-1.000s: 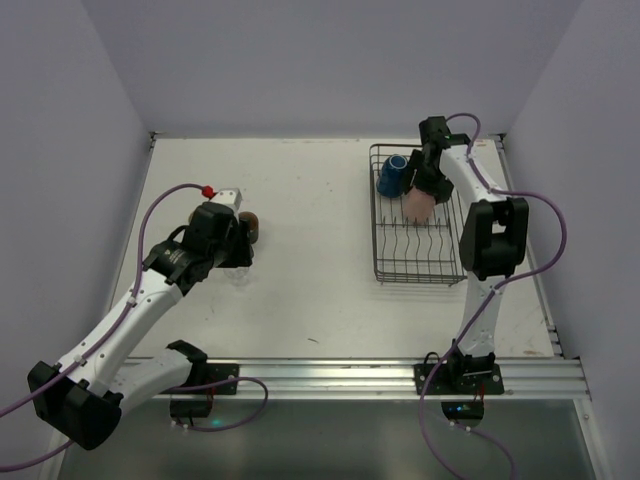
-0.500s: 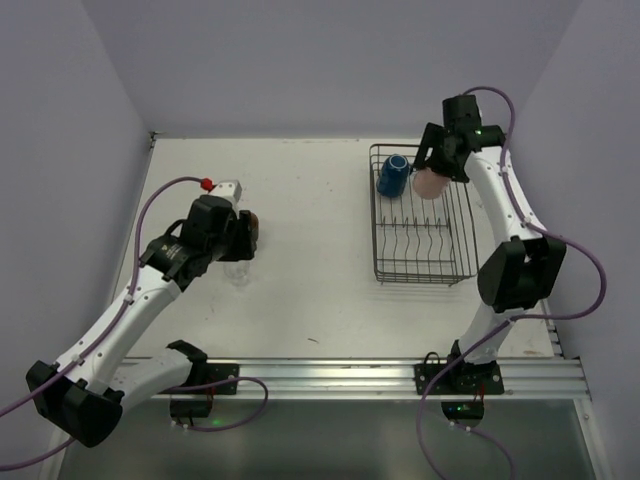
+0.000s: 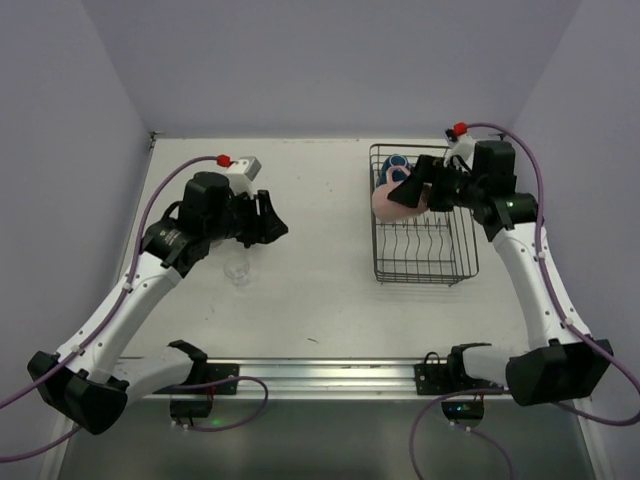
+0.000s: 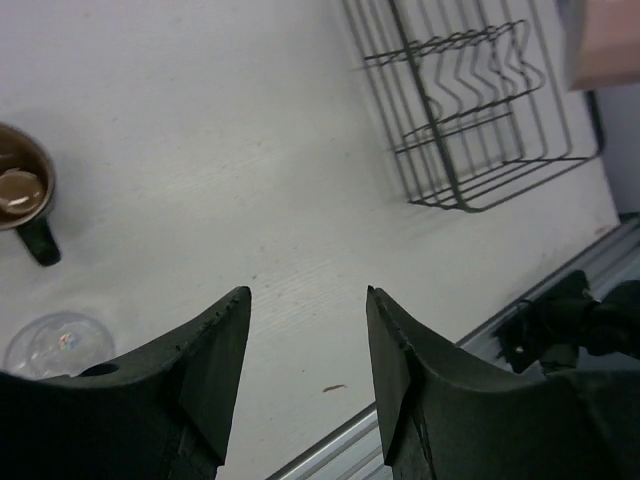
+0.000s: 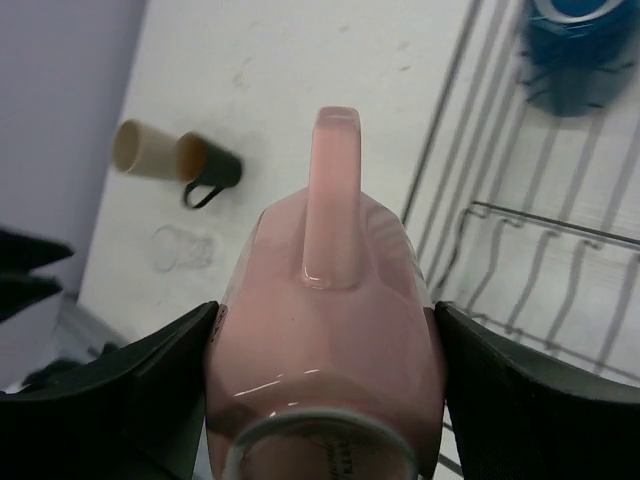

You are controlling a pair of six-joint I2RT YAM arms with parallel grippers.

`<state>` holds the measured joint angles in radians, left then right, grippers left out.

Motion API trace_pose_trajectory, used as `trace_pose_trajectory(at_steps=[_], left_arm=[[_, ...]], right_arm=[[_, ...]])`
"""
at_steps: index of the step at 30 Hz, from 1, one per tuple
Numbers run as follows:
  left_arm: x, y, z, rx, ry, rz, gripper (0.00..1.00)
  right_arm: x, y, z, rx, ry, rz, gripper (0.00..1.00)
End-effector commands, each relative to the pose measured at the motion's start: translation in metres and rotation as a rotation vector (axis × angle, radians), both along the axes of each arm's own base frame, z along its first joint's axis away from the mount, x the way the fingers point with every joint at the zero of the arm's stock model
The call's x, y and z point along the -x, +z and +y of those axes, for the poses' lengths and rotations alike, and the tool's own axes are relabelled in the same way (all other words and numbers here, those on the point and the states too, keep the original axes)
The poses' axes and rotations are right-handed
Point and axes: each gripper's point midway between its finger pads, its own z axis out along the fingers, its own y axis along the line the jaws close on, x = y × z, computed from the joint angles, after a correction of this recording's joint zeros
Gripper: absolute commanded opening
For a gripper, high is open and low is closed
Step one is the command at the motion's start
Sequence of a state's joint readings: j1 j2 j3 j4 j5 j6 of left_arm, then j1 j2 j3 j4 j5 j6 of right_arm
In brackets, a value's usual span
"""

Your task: Unload the cups from the dish rack

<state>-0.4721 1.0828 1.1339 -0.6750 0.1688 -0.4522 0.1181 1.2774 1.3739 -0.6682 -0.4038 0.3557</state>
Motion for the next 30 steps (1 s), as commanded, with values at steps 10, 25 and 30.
trace_pose_trajectory(at_steps=[10, 25, 30], left_arm=[[0.051, 0.143, -0.075, 0.524, -0.516, -0.302, 0.56], [0.075, 0.153, -0.071, 0.730, -0.556, -0.533, 0.54], [0.084, 0.161, -0.069, 0.755, -0.590, -0.595, 0.54]], right_arm=[[0.146, 0.052, 0.091, -0.452, 0.969, -0.413, 0.00], [0.174, 0.075, 0.134, -0.663, 1.074, -0.423, 0.00], [0.168, 0.074, 0.152, -0.666, 1.058, -0.396, 0.00]])
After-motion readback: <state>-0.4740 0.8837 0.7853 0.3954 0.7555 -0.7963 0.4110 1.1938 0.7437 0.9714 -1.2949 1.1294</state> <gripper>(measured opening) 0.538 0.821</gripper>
